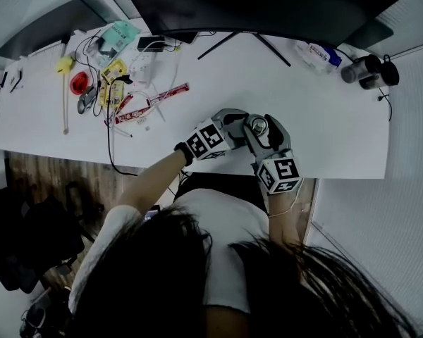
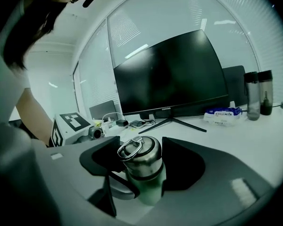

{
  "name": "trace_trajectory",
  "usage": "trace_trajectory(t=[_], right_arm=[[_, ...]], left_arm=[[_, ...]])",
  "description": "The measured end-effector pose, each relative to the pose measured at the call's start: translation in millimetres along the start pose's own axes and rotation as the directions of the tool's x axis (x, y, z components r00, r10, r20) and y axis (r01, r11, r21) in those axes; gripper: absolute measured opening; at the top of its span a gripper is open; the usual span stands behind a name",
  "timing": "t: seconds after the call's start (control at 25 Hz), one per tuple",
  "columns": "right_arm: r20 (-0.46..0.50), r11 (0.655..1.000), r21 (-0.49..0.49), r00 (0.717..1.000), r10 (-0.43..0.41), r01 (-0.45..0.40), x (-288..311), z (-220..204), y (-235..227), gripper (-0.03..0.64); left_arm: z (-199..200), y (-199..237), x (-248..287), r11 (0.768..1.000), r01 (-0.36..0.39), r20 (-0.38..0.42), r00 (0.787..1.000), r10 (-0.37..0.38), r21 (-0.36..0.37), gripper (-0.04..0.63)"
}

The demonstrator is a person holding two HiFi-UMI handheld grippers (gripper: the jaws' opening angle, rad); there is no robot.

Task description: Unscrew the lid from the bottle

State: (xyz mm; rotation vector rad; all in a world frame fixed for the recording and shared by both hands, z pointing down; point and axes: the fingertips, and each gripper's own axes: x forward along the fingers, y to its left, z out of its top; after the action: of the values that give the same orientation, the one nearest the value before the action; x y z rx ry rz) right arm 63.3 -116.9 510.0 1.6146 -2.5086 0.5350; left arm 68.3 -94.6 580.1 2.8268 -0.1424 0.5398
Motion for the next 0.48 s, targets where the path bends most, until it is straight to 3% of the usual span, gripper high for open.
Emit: trace_trajectory(t=[0.12, 0.2, 0.32, 0.48], right_arm=[[-0.01, 1.0, -0.024, 1.0, -0.001, 0.001, -0.6, 0.8, 0.7, 0.272], [-0.027, 0.998, -0.039, 0.999, 0.042, -0.043, -1.1, 1.0, 2.4, 0.268], [-0.068, 0.983, -0.08, 0.985, 0.161, -0.166, -1.9, -0.3, 6.0, 0.267], [-0.145, 0.926, -0.127, 0.931, 0.336, -0.354, -1.6, -3.4, 12.5, 0.265]], left_arm=[[0.0, 0.4, -0.1, 1.0, -0.018, 0.018, 1.0, 0.018, -0.02, 0.362], [-2.4, 1.9, -0.1, 1.0, -0.011, 0.015, 1.0, 0.011, -0.015, 0.362], [-3.4, 2.0, 0.3, 0.999, 0.04, -0.007, 0.999, -0.04, 0.004, 0.362], [-3.0, -0.2, -0.7, 0.991, 0.137, -0.033, 0.99, -0.137, 0.001, 0.365]])
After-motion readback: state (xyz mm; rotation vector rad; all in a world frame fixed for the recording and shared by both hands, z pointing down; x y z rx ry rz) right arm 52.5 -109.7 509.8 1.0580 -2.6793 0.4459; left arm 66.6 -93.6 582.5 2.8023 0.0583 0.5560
